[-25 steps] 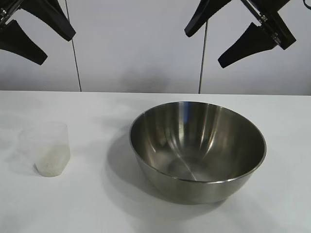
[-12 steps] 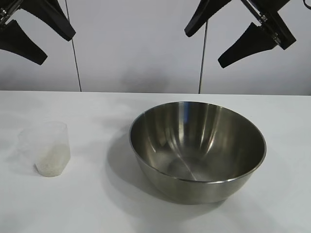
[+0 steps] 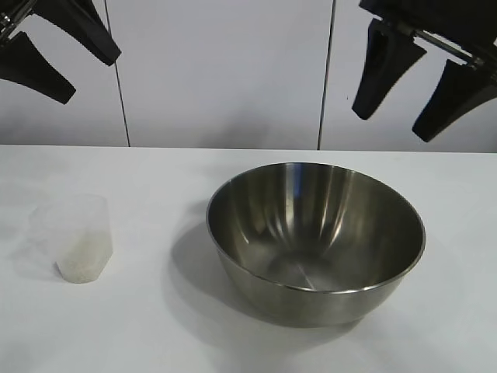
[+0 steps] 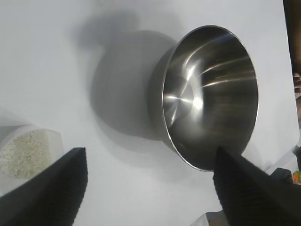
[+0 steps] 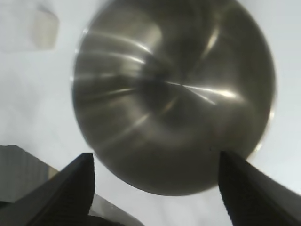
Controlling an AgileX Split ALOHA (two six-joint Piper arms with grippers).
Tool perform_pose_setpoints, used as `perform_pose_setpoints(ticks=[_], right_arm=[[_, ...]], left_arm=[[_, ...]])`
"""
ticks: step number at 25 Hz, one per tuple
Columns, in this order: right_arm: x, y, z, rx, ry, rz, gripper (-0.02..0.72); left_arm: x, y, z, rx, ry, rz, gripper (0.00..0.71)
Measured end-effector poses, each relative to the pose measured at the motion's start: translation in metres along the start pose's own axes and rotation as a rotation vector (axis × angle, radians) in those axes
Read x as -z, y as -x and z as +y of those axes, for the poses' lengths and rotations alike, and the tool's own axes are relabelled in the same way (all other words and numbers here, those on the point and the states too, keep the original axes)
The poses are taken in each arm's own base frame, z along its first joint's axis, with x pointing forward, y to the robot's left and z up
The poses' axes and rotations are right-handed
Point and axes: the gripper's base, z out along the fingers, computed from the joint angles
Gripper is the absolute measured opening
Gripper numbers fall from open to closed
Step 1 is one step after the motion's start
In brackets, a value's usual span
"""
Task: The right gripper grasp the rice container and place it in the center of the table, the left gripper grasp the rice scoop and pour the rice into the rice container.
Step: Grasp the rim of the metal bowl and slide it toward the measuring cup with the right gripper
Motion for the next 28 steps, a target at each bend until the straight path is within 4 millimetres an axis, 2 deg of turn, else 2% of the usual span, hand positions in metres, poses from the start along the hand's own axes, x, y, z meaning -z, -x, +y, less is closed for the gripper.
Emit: perform_pose_setpoints(ticks=[4, 11, 13, 14, 16, 18, 20, 28], right_arm=[[-0.035, 0.011, -0.013, -0.017, -0.025, 0.052, 0.503], [-0.074, 0.023, -0.025, -0.046, -0.034, 0.047, 0.501], [-0.083, 0.026, -0.028, -0.055, -0.032, 0.048, 0.447], [-0.087, 0.027, -0.029, -0.058, -0.031, 0.049, 0.363], [-0.088, 0.028, -0.029, -0.059, -0.033, 0.041, 0.146], [-0.087, 0.028, -0.029, -0.044, -0.035, 0.039, 0.062], [-0.082, 0.028, -0.027, -0.030, -0.024, 0.047, 0.028], [-0.040, 0.038, -0.010, -0.009, 0.076, -0.034, 0.018]], left_arm=[[0.000, 0.000, 0.000, 0.000, 0.000, 0.000, 0.540], [0.000, 0.000, 0.000, 0.000, 0.000, 0.000, 0.540], [0.000, 0.000, 0.000, 0.000, 0.000, 0.000, 0.540], [0.000, 0.000, 0.000, 0.000, 0.000, 0.000, 0.540], [0.000, 0.000, 0.000, 0.000, 0.000, 0.000, 0.540], [0.000, 0.000, 0.000, 0.000, 0.000, 0.000, 0.540], [0.000, 0.000, 0.000, 0.000, 0.000, 0.000, 0.540], [0.000, 0.000, 0.000, 0.000, 0.000, 0.000, 0.540]])
